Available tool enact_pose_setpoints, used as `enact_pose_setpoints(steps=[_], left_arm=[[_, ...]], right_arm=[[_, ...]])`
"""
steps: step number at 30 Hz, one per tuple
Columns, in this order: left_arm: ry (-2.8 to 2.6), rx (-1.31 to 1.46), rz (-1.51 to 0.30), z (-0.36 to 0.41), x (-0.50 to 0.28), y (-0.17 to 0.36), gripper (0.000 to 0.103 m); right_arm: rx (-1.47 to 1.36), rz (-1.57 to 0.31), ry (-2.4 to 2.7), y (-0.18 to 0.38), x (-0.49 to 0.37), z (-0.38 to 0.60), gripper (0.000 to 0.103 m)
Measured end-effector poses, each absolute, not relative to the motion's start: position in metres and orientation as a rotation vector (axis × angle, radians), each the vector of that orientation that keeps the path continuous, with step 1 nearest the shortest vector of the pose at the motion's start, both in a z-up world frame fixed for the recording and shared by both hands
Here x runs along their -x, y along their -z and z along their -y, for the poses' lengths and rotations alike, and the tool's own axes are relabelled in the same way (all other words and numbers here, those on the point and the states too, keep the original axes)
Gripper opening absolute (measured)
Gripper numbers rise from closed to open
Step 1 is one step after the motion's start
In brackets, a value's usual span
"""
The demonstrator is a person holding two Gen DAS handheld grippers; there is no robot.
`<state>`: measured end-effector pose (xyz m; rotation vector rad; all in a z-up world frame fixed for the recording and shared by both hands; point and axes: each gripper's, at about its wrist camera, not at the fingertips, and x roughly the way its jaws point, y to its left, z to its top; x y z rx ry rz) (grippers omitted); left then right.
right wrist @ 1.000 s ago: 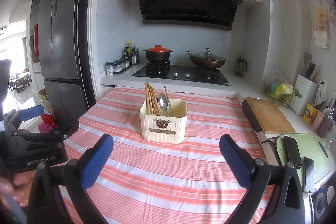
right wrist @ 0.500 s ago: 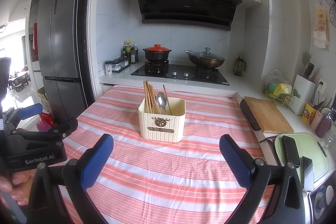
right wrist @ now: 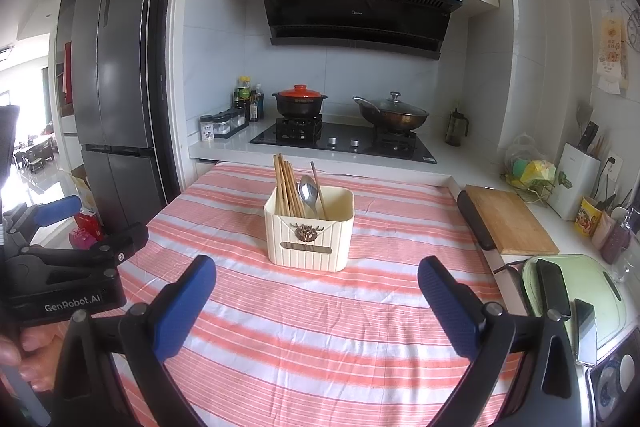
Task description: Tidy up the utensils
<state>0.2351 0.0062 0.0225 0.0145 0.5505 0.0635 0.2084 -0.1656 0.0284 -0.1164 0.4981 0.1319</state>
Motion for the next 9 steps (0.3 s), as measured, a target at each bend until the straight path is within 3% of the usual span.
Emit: enact_pose_setpoints(steps=[9], left_arm=[[-0.064,0.003,-0.525,-0.0044,-0.2344,-0.0219,0.103]], right_arm=[[0.118,-0.508,-0.123,-0.0253,-0.2083,0.1656,0.103]])
